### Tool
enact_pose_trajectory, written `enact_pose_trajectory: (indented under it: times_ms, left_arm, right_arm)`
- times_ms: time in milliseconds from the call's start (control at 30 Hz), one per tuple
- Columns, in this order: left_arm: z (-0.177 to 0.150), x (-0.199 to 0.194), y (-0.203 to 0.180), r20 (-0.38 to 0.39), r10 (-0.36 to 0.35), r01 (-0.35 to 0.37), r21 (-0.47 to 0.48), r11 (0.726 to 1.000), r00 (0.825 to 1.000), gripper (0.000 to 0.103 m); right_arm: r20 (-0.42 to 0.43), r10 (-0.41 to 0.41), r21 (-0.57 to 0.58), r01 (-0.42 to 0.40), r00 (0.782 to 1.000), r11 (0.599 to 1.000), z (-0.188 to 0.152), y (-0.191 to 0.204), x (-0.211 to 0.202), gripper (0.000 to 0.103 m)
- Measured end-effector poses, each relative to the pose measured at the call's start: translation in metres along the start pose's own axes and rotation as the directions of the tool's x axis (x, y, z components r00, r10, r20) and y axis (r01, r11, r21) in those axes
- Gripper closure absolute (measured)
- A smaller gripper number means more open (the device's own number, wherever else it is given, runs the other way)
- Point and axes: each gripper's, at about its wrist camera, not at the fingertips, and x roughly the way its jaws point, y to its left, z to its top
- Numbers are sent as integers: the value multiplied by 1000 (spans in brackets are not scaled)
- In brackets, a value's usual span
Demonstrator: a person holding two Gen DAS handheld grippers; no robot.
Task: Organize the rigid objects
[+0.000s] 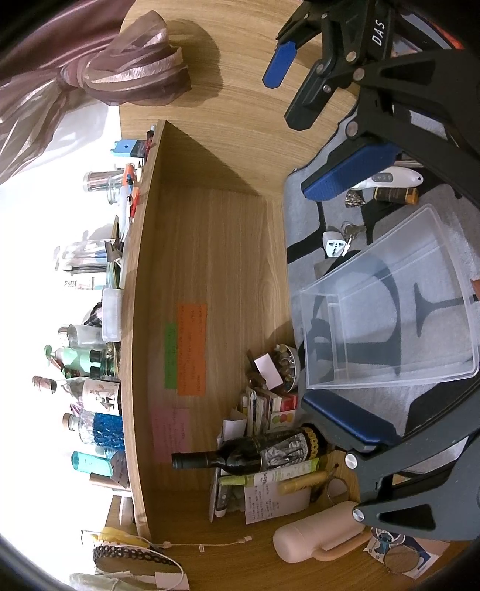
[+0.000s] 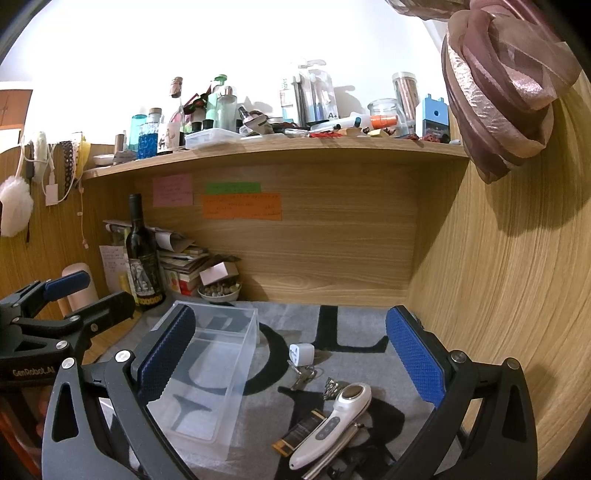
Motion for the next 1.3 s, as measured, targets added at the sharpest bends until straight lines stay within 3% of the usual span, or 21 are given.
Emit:
enact_pose_trajectory:
  times_ms: [1067,1300]
  left_arm:
    - [1,10,0,-18,-19,19,-2,1000,1000,0]
    - [-1,18,3,-52,-40,41,3,999,998,0]
  right_arm:
    - [-5,-13,-25,13,1000,1000,-3,3,2,0]
    - [-14,-5,-22,5,1000,1000,-2,3,13,0]
